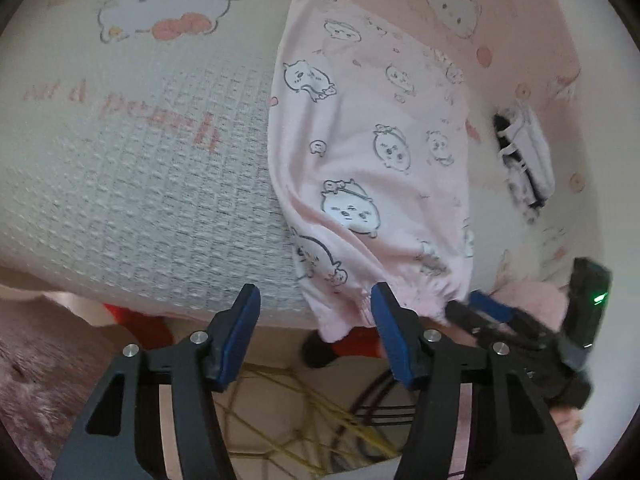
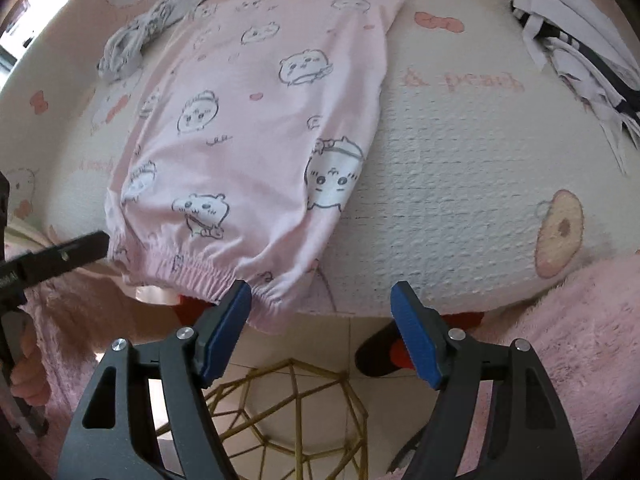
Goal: Fold clothes
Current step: 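Grasp the elastic leg cuffs of the pink pants with the left gripper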
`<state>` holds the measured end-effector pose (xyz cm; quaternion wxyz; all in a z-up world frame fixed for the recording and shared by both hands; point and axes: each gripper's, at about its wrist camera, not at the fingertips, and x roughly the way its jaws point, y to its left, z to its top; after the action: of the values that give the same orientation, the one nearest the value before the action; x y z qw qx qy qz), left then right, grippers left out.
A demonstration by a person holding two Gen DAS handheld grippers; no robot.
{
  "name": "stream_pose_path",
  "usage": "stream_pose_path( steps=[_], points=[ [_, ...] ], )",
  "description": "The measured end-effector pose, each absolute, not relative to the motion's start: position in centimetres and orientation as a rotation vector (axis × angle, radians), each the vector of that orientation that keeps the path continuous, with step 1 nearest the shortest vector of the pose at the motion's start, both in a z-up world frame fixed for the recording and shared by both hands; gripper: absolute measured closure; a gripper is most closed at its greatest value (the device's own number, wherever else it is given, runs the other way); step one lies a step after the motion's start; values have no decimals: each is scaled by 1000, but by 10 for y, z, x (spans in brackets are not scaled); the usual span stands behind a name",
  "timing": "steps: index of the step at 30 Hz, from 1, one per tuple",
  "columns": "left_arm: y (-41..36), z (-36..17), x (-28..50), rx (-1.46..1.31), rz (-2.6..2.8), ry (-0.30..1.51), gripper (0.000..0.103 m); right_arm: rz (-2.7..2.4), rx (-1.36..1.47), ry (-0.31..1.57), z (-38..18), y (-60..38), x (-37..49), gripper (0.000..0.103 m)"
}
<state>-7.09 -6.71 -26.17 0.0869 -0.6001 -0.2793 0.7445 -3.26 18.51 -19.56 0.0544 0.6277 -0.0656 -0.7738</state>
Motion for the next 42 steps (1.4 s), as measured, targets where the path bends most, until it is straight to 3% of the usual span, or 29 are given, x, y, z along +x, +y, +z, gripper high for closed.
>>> stream_pose_path(
  steps=[5,14,15,17,21,24,30,32,33,37,39,42],
  points=[
    [-63,-250,-58,-1666,2228,-916,44,-2358,1912,-208,-196,178,-33,29],
    [-46,-279,-64,-1860,2178,-765,44,-2373,1913,-271,-197,198,-22,25],
    [-44,-280,-65,-1858,2177,-761,46,-2375,1913,-280,-198,199,-23,24],
    [-45,-280,-62,-1845,2151,-792,72,-2373,1915,-290,-200,199,-25,23],
    [-50,-280,-57,-1826,2111,-841,72,-2346,1917,-305,-201,195,-28,23],
    [-52,-283,-58,-1809,2095,-884,72,-2291,1913,-288,-202,186,-30,31],
    [-45,-289,-64,-1828,2077,-878,71,-2326,1890,-224,-203,171,-36,31],
    [-43,-288,-64,-1823,2081,-868,71,-2306,1859,-226,-200,165,-35,49],
    [-43,-287,-62,-1817,2082,-874,71,-2279,1838,-251,-198,162,-35,71],
    [-42,-288,-61,-1809,2081,-888,71,-2299,1822,-218,-197,153,-35,67],
    [-42,-289,-62,-1805,2075,-909,68,-2307,1829,-276,-200,156,-38,55],
    [-41,-288,-61,-1794,2085,-911,69,-2290,1821,-374,-202,162,-43,55]
  ],
)
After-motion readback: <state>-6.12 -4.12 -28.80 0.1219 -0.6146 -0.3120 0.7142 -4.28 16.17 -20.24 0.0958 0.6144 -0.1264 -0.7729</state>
